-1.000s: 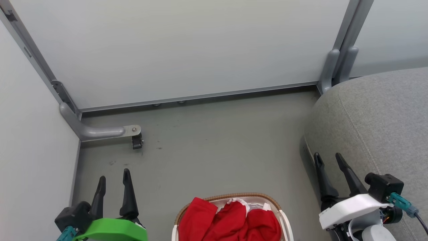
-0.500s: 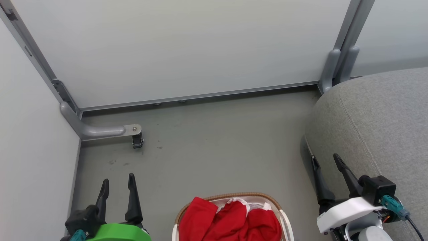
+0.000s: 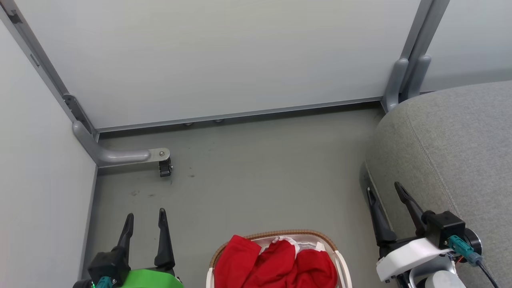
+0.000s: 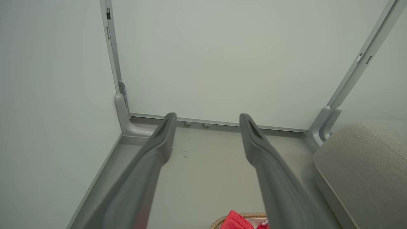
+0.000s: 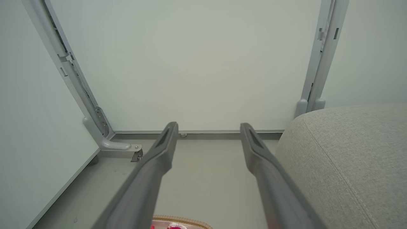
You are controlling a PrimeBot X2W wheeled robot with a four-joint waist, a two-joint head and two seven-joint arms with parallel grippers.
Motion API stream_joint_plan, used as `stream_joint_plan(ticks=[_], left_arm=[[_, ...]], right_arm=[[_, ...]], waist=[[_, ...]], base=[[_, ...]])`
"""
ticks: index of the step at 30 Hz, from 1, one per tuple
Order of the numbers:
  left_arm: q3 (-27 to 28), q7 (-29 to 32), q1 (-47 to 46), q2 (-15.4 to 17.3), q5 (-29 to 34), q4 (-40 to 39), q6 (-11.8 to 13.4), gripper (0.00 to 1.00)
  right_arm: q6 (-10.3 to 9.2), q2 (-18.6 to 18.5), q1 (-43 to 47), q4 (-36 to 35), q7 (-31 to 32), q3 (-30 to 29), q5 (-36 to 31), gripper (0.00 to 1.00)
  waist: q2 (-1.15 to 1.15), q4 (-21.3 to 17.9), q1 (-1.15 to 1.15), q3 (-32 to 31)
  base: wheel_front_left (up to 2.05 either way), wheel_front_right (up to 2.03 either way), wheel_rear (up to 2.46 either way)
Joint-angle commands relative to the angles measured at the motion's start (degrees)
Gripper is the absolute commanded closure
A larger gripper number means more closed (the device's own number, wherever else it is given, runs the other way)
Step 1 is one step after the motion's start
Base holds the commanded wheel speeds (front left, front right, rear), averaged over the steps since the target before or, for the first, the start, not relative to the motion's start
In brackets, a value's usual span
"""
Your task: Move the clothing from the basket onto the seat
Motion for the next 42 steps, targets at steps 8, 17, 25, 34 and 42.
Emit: stream_joint_plan(ticks=[8,17,25,34,42], left_arm=[[-0.06,-0.41,1.12,0.39,0.95,0.4,0.19,0.0],[-0.05,-0.41,0.91,0.39,0.76,0.64,0.2,0.0],[-0.1,-0.41,0.77,0.39,0.56,0.64,0.16,0.0],[-0.49,-0.41,0.45,0.39,0.59,0.39,0.17,0.0],[-2.85,-0.41,-2.67,0.36,2.54,1.15,-0.92,0.0]], right_arm=[[0.0,-0.35,0.68,-0.04,-0.56,-0.13,-0.97,0.0],[0.0,-0.35,0.53,-0.05,-0.55,-0.25,-1.01,0.0],[0.0,-0.35,0.38,-0.39,-0.55,-0.38,-1.12,0.0],[0.0,-0.35,-0.11,-0.74,-0.55,-0.62,-1.17,0.0],[0.0,-0.34,-1.95,-1.64,-0.49,-1.28,-1.43,0.0]], waist=[[0.0,0.01,0.0,0.02],[0.0,0.0,0.0,0.01],[0.0,-0.04,0.0,0.2],[0.0,-0.24,0.0,0.84],[0.0,-1.19,0.0,4.26]], base=[[0.0,0.0,0.0],[0.0,0.0,0.0],[0.0,0.0,0.0],[0.0,0.0,0.0],[0.0,0.0,0.0]])
